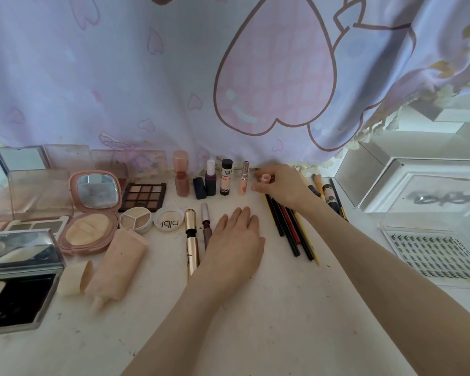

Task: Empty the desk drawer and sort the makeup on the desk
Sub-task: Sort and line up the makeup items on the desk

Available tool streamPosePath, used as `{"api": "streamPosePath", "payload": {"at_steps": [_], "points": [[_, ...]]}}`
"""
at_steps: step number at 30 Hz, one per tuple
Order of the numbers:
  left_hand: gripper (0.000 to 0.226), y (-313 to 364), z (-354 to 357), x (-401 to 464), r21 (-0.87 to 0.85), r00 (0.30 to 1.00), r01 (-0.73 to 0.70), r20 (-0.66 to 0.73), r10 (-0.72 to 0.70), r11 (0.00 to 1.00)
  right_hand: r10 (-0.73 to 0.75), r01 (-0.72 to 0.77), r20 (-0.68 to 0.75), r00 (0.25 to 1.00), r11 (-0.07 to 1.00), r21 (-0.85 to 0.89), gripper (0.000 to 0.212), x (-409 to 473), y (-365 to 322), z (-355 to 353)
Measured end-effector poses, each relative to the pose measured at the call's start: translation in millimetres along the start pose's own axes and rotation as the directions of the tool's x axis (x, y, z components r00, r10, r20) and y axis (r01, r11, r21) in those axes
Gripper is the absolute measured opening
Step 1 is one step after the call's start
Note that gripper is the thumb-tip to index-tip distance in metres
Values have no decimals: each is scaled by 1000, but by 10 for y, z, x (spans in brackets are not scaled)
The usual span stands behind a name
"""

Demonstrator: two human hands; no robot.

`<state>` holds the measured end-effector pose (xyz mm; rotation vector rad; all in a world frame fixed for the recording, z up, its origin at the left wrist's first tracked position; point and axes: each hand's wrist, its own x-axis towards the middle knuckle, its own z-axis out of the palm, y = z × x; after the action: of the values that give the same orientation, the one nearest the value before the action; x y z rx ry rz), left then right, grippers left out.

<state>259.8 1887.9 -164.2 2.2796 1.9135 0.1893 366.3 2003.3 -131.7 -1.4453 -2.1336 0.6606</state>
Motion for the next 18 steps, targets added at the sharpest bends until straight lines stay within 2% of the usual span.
{"api": "streamPosePath", "payload": {"at_steps": [6,12,15,17,18], "points": [[51,-4,10,-2,-5,1000,-3,-12,3,1000,43,-42,75,996,999,-17,36,61,-20,61],[51,-8,14,5,0,1000,-5,-10,5,1000,90,-89,100,991,996,-7,57,147,-49,50],[51,-7,9,3,-1,1000,-5,-9,5,1000,145,-147,152,978,989,4,38,173,-57,-12],[51,-5,8,3,2,1000,-4,-3,4,1000,150,-145,207,967,989,-37,21,173,-75,-57],[51,-5,7,5,2,1000,-4,1,4,1000,146,-136,227,963,989,-57,19,176,-79,-66]]}}
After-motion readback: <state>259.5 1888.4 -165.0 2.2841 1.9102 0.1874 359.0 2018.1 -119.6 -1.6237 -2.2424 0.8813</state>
